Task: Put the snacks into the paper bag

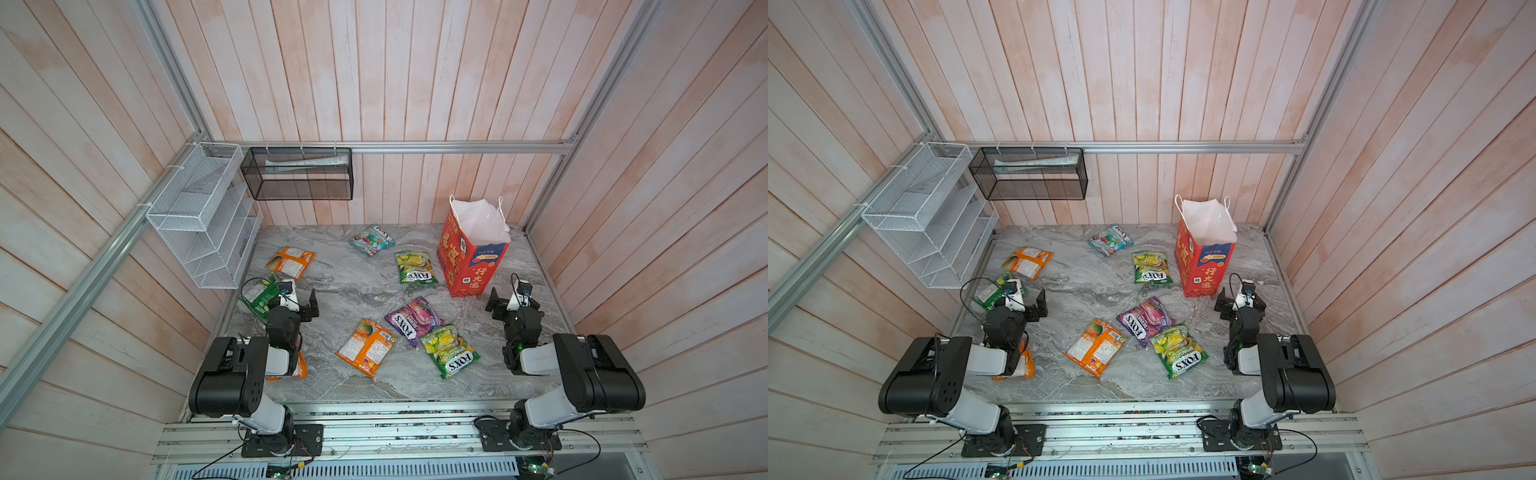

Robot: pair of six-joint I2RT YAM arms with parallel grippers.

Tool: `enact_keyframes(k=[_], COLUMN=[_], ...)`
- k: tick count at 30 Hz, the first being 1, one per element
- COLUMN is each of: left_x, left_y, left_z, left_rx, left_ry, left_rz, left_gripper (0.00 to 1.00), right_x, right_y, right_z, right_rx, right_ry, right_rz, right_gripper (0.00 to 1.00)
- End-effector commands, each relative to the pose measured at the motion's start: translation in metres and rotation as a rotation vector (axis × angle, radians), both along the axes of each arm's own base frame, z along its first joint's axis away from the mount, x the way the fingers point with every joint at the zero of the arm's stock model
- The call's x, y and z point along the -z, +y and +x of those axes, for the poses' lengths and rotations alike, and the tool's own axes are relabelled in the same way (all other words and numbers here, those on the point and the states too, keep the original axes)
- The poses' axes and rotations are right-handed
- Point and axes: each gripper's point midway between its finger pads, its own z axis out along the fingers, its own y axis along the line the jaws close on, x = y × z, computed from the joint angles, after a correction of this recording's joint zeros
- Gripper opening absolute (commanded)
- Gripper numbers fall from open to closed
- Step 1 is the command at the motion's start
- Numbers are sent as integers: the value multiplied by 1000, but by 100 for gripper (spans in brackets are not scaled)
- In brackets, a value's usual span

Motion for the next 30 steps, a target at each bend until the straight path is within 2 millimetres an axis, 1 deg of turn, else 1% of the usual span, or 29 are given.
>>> enact_keyframes(k=[1, 21, 30], left_x=[-13, -12, -11], left_y=[-1, -1, 5], left_z=[3, 3, 6], left_rx=[0, 9, 23], left_ry=[-41, -37, -27], left_rz=[11, 4, -27], left_gripper=[100, 100, 100], right_x=[-6, -6, -6], right_y=[1, 1, 1], right_z=[2, 2, 3], right_rx=[-1, -1, -7], right_ry=[-16, -16, -14], right_rz=[-8, -8, -8], right_gripper=[98, 98, 98])
